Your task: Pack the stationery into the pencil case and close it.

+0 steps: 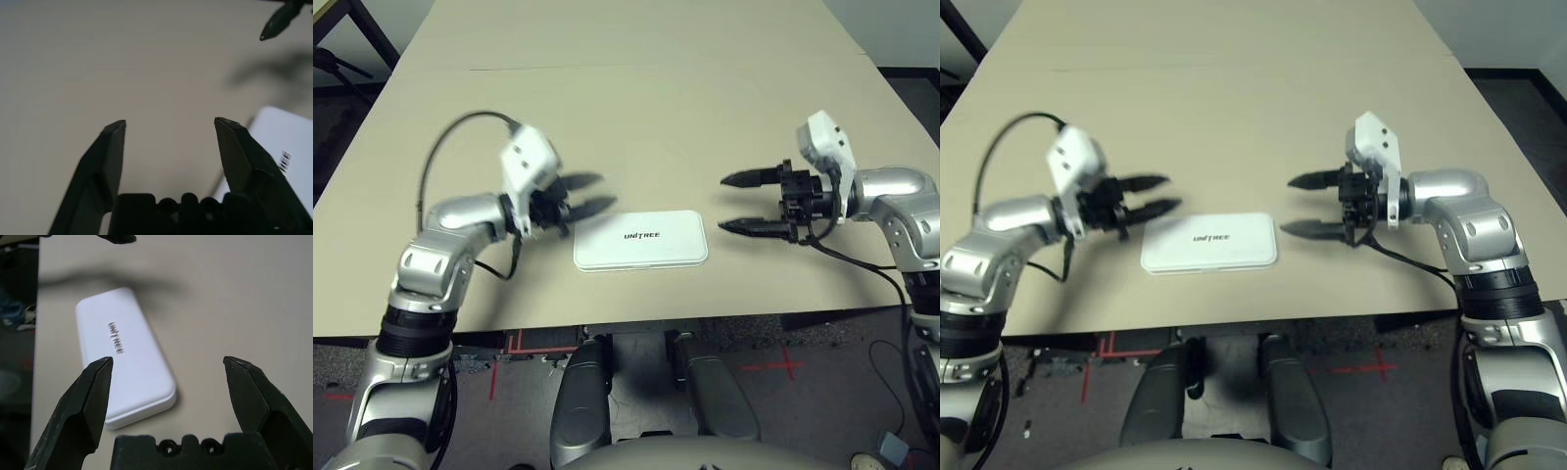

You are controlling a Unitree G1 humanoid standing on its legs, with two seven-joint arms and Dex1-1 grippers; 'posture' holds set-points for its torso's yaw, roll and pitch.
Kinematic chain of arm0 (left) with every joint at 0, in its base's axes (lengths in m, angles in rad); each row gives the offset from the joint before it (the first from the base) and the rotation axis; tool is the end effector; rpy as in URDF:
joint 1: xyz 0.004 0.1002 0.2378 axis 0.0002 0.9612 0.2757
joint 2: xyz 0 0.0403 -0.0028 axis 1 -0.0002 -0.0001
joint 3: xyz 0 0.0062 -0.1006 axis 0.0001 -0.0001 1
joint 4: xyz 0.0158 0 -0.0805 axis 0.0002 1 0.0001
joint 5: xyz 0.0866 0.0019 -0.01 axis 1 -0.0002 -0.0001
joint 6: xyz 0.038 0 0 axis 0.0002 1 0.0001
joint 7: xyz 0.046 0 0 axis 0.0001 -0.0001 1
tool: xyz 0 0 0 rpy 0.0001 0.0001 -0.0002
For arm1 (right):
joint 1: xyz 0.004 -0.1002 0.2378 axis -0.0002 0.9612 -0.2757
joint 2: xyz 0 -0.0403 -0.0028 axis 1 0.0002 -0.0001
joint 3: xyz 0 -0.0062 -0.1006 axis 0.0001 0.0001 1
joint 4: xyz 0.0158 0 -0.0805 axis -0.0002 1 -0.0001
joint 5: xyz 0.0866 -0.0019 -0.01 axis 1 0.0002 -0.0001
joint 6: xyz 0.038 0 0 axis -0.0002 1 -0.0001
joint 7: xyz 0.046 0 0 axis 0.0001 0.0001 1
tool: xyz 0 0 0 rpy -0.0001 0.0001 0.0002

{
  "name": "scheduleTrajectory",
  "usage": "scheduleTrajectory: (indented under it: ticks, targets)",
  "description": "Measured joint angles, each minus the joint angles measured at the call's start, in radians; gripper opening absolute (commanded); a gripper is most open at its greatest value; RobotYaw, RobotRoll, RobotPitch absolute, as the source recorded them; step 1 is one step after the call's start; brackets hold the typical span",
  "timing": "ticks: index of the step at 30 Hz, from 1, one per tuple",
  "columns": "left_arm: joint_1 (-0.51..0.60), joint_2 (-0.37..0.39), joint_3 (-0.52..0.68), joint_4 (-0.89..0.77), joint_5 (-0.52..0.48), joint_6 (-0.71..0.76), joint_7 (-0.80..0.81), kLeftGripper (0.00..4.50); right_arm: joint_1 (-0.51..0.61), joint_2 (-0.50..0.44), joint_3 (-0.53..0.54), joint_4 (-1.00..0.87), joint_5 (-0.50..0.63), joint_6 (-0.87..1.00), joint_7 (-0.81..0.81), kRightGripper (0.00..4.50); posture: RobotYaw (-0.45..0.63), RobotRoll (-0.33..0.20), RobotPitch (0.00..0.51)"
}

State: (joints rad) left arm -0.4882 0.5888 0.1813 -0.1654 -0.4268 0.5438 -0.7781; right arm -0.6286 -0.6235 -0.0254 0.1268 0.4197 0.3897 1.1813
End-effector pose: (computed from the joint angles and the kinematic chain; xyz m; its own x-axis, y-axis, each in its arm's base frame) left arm 0.2488 0.2402 0.2003 0.7251 -0.6881 0.0262 0.6685 0.7125 0.2132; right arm 0.2815 -0.2372 0.1956 0.3925 0.9129 -0.1121 -0.9104 0.3682 -0.1887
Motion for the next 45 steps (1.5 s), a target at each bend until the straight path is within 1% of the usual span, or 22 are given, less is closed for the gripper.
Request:
scheduleTrajectory:
  ticks: [3,5,10,14,19,22,27,30,35,45]
  targets:
    - [-0.023,-0.013,0.076,0.064,-0.001,-0.041,0.076,4.49,-0.034,0.049,-0.033,0.080,-0.030,-0.067,-0.111,4.50,0.04,0.000,0.221]
    - [-0.051,-0.024,0.131,0.148,0.001,-0.088,0.146,4.49,-0.076,0.082,-0.058,0.178,-0.071,-0.135,-0.231,4.50,0.05,0.000,0.220]
    - [-0.081,-0.023,0.245,0.340,0.028,-0.221,0.296,4.49,-0.142,0.109,-0.119,0.386,-0.156,-0.285,-0.492,4.50,0.05,0.000,0.220]
    - [-0.084,-0.023,0.282,0.452,0.059,-0.322,0.383,4.49,-0.163,0.121,-0.146,0.513,-0.205,-0.383,-0.643,4.50,0.05,0.000,0.223]
    - [-0.061,-0.021,0.307,0.509,0.080,-0.414,0.436,4.49,-0.175,0.121,-0.169,0.620,-0.244,-0.444,-0.804,4.50,0.05,0.000,0.234]
    - [-0.047,-0.020,0.313,0.535,0.086,-0.445,0.464,4.49,-0.177,0.117,-0.187,0.670,-0.257,-0.471,-0.874,4.50,0.05,0.000,0.243]
    - [-0.039,-0.021,0.314,0.537,0.098,-0.477,0.516,4.49,-0.180,0.105,-0.205,0.748,-0.264,-0.519,-0.930,4.50,0.03,0.000,0.265]
    - [-0.019,-0.026,0.308,0.531,0.101,-0.486,0.528,4.49,-0.180,0.097,-0.222,0.762,-0.261,-0.531,-0.928,4.50,0.01,0.000,0.287]
    - [-0.010,-0.037,0.288,0.526,0.114,-0.489,0.547,4.49,-0.188,0.087,-0.227,0.764,-0.254,-0.545,-0.911,4.50,-0.02,0.000,0.305]
    - [-0.015,-0.036,0.258,0.515,0.116,-0.489,0.542,4.49,-0.206,0.087,-0.226,0.763,-0.245,-0.560,-0.879,4.50,-0.02,0.000,0.297]
